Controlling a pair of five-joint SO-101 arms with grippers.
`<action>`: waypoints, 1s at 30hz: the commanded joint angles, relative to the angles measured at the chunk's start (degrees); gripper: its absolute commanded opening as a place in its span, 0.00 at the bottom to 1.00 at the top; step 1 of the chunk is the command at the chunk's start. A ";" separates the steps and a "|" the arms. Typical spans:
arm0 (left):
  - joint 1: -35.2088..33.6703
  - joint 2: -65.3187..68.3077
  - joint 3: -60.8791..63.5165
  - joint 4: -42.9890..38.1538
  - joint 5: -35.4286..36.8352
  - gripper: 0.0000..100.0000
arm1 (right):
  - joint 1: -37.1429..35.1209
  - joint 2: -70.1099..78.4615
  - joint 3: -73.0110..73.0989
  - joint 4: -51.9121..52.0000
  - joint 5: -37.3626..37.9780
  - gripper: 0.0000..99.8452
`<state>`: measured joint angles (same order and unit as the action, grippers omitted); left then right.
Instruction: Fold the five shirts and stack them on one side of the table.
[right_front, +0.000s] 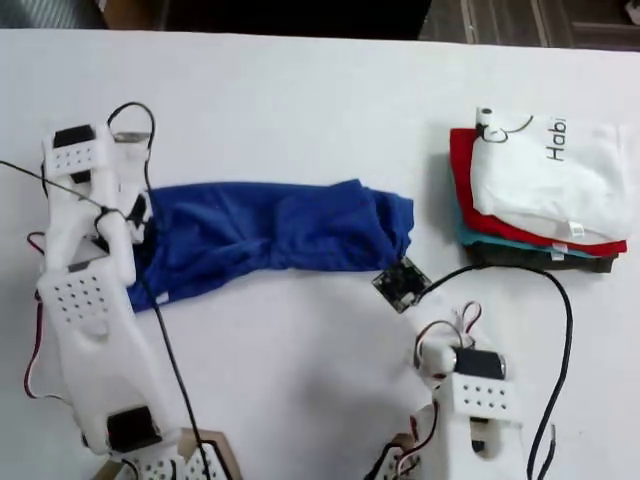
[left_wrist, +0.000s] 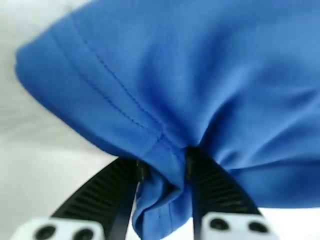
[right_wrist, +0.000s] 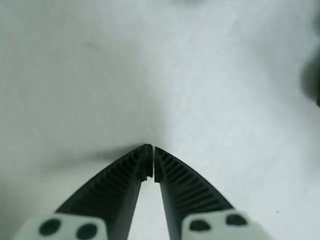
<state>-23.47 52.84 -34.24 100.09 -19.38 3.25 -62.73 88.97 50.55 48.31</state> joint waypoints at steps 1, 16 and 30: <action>2.55 2.55 -0.22 1.41 0.97 0.11 | 0.84 -4.79 1.23 -1.19 -3.69 0.02; -21.36 -2.37 -13.49 1.85 -10.29 0.03 | 0.84 -24.57 8.35 1.54 -6.68 0.02; -12.75 -21.63 -2.51 2.29 -10.73 0.03 | 1.63 -24.48 8.35 1.19 -6.68 0.02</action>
<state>-42.46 41.32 -40.92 101.32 -31.25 3.87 -86.20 96.70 51.78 42.15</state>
